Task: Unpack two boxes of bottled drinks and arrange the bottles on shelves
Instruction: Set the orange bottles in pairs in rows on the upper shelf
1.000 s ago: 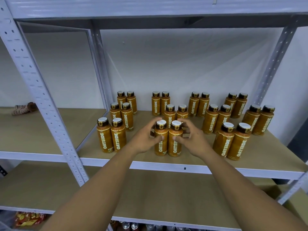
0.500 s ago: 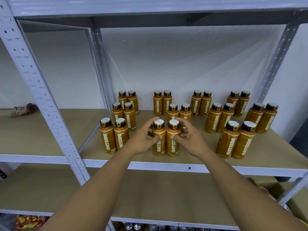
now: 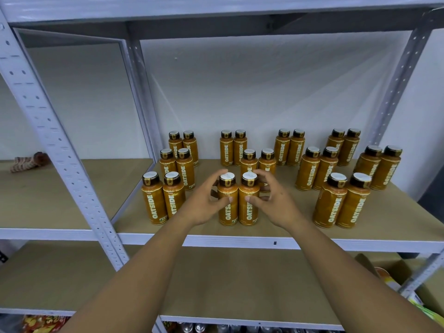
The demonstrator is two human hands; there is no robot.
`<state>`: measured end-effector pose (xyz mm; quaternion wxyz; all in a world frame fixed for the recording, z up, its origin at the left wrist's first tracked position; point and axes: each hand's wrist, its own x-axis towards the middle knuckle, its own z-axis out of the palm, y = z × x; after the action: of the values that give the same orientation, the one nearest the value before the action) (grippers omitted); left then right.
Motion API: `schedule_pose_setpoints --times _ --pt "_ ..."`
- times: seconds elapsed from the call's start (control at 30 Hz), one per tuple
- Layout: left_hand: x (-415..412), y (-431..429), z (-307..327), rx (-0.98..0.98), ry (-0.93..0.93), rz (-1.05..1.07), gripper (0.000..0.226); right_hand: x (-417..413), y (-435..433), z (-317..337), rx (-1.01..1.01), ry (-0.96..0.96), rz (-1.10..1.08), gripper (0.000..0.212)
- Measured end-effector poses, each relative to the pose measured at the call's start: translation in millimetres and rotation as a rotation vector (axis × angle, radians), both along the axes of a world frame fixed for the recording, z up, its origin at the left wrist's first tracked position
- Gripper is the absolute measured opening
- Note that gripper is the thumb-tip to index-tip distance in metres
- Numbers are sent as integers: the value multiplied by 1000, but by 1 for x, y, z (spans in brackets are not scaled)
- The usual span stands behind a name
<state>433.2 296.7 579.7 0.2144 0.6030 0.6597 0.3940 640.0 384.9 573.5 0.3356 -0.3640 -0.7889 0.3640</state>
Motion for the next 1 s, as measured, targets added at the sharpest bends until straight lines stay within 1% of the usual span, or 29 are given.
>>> schedule_pose_setpoints --times 0.53,1.0 --pt "1 -2 -5 29 15 35 76 -1 2 -2 23 -4 12 72" --pt "1 0 2 -8 66 37 78 0 5 2 24 -27 10 74"
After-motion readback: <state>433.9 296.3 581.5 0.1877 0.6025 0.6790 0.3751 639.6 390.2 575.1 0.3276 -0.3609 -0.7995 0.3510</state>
